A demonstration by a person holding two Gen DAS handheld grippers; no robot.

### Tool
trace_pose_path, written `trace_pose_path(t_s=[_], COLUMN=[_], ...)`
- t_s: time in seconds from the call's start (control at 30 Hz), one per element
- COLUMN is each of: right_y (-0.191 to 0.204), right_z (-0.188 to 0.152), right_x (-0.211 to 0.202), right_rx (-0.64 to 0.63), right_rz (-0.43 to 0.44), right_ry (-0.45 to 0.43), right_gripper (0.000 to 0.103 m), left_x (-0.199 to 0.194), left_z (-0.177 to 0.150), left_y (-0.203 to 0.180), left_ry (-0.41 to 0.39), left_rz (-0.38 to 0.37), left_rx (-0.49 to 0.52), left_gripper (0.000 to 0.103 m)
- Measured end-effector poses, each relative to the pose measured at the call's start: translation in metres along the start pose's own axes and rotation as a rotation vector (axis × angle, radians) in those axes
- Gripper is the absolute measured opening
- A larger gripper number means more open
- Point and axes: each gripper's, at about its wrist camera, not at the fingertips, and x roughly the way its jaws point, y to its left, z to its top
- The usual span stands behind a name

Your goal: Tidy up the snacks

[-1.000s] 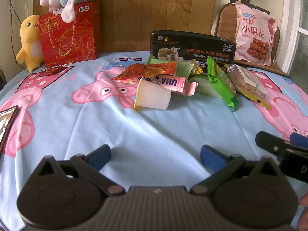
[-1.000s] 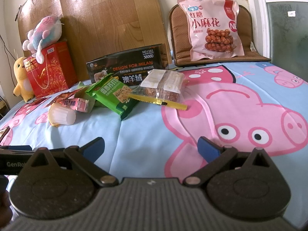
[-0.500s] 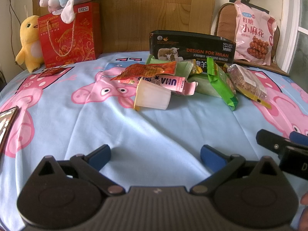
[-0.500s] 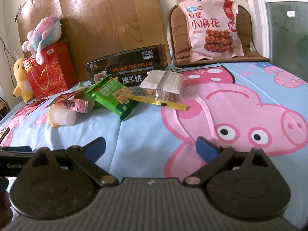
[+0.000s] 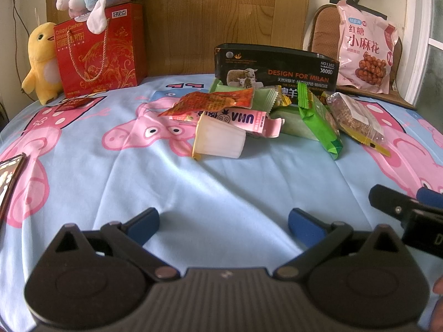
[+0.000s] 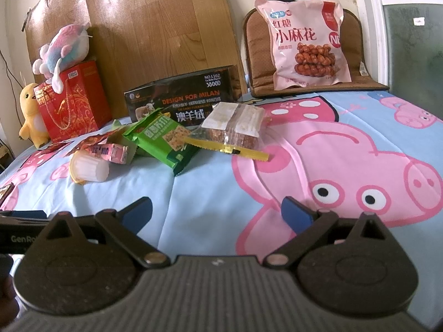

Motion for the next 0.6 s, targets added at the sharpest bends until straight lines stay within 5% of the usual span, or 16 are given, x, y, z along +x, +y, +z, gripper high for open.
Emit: trace_pose_path(t_s=[0.6], right_y=[-0.0004], right_z=[0.0007], right_x=[0.0014], right_rx=[0.002], right_rz=[0.001], right_ry=[0.001], right_gripper=[0.099], left_x=[0.0008], left_z=[0.0007], left_y=[-0.0017], left_ry=[-0.004], left_rz=[0.0], left_rx=[0.003], left_gripper=[0.103])
